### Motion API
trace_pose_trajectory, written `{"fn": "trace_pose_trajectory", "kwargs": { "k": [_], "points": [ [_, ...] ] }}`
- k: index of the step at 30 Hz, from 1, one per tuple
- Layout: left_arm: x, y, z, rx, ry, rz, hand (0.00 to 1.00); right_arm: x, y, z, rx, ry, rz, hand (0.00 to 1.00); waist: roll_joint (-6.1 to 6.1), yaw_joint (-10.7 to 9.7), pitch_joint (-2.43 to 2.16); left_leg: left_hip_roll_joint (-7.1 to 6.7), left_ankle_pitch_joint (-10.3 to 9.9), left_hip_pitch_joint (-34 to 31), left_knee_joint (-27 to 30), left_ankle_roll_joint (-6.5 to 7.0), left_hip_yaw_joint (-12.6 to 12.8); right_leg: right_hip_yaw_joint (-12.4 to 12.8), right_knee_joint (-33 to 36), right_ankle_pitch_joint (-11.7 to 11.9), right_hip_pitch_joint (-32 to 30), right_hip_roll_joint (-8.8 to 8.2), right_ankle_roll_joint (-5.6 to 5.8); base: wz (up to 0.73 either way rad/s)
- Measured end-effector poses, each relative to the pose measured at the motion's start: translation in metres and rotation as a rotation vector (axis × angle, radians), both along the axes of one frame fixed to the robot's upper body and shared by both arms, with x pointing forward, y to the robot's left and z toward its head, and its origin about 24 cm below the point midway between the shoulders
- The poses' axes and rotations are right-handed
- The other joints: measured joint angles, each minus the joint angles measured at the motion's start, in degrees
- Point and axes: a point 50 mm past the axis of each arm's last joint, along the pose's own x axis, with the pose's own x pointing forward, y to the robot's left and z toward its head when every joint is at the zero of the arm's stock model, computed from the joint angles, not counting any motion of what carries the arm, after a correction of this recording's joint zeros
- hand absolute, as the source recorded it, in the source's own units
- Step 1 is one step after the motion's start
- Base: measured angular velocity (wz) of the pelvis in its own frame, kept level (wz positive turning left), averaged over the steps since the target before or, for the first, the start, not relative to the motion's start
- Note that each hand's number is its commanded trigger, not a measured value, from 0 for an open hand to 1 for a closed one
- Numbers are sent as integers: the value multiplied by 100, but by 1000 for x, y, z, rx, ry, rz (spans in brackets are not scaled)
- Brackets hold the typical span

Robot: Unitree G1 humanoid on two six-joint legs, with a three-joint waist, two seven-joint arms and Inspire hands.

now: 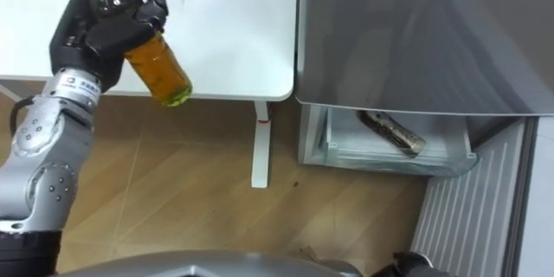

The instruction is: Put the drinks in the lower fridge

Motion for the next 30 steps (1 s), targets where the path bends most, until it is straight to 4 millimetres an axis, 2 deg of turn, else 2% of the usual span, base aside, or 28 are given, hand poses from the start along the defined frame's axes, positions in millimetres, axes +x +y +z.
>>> {"fn": "trace_pose_trajectory", "kwargs": {
  "k": [6,13,17,22,30],
  "points": [
    [-7,-10,-17,-17,67,-66,100,15,6,2,-9,-49,90,0,-63,16,42,-18,0,8,3,1,9,25,3,-1,6,-13,1,0],
    [-15,-27,-37,-32,146,-152,100,44,16,7,18,-136,203,0,-95,6,51,-25,4,-97,88,8,25,36,9,0,-50,-20,4,0],
    [-17,-31,-41,-41,158,-192,100,62,34,12,119,-223,239,0,-104,-6,40,-28,5,-79,103,8,17,24,4,-1,-33,-22,5,0],
    [-21,-29,-45,-40,173,-190,100,70,50,14,233,-253,276,0,-119,33,31,-33,4,-83,103,8,16,17,3,-2,-30,-29,6,0],
    [-31,-27,-67,-4,258,-187,100,87,79,34,442,-355,403,0,-150,16,19,-32,4,-79,100,8,34,15,33,-3,-33,-36,7,0]
  ]
}}
